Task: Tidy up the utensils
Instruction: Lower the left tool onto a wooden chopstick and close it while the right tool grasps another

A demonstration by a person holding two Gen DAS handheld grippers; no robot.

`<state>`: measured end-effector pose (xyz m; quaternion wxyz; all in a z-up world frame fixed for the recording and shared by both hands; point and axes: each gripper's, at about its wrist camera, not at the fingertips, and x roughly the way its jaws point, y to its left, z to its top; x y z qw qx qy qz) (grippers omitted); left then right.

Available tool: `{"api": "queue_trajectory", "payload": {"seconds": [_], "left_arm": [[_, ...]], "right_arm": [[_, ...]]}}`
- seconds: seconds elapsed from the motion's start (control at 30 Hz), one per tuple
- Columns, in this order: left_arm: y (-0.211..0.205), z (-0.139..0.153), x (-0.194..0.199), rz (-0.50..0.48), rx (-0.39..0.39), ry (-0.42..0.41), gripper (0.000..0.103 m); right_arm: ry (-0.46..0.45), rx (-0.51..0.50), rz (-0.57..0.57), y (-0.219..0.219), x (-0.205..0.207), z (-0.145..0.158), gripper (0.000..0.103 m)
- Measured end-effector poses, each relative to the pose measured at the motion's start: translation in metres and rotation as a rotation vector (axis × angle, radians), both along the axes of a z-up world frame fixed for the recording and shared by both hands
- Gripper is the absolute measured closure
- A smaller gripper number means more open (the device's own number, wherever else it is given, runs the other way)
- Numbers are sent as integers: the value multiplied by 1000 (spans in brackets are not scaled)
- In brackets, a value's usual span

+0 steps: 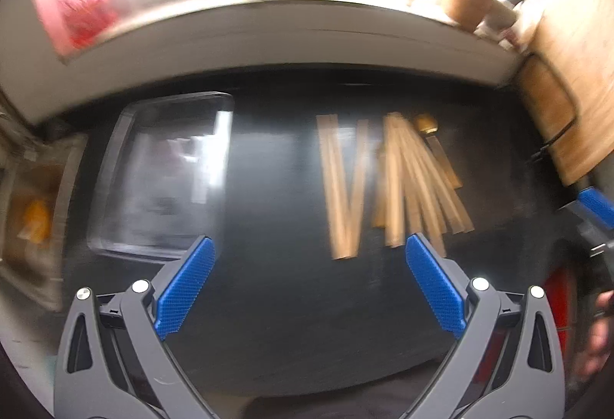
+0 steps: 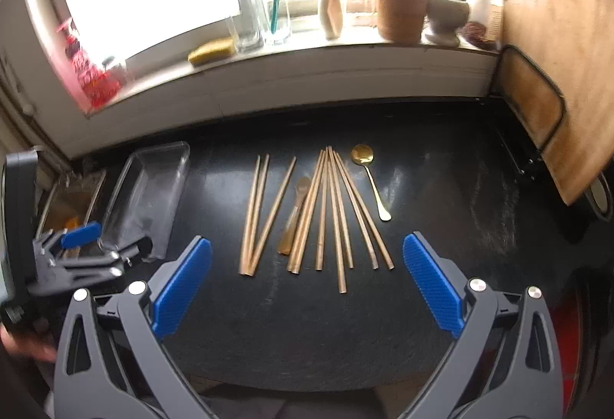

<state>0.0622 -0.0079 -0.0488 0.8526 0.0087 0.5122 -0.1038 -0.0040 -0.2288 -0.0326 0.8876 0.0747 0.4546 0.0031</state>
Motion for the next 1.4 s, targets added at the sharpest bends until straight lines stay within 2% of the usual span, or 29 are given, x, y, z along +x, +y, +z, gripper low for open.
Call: {"api": "queue_trajectory", "payload": {"seconds": [0.03,0.1,0.2,0.27,0.3,0.37,0.43,0.57,0.7,0.77,0.97,1.23,1.3,1.4], "left_arm": [[-3,-7,5,8,-35,4,6],[-16,-19,16,42,14,-8,6],[-35,-34,29,52,76,-75,6],[-41,-44,39,67,62,-95,6],[-45,-54,49,82,88,-98,6],[-51,-75,65,65,133,-72,6],[-51,-90,76,59,123,-48,6],[-44,-123,102,49,159,-19,6],[-45,-148,123,22,187,21,6],[-52,-158,127,-11,224,8,6],[-51,-183,136,-22,228,32,7],[-46,-191,142,-42,196,8,8],[-42,-193,138,-57,172,-5,11],[-44,-191,132,-89,182,-48,17]], "right_arm": [[13,-26,19,-6,6,-6,6],[9,-26,49,-19,15,-12,6],[23,-25,70,-37,29,-26,6],[52,-31,66,-50,39,-39,6],[63,-26,65,-55,44,-44,6],[93,5,66,-65,51,-55,6],[93,27,72,-72,54,-63,6],[104,-18,87,-69,66,-84,6],[127,0,97,-66,78,-103,6],[134,-25,102,-63,86,-111,6],[169,-18,87,-66,108,-125,6],[196,1,107,-65,133,-146,6],[197,11,118,-65,139,-154,9],[206,13,143,-62,146,-166,21]]}}
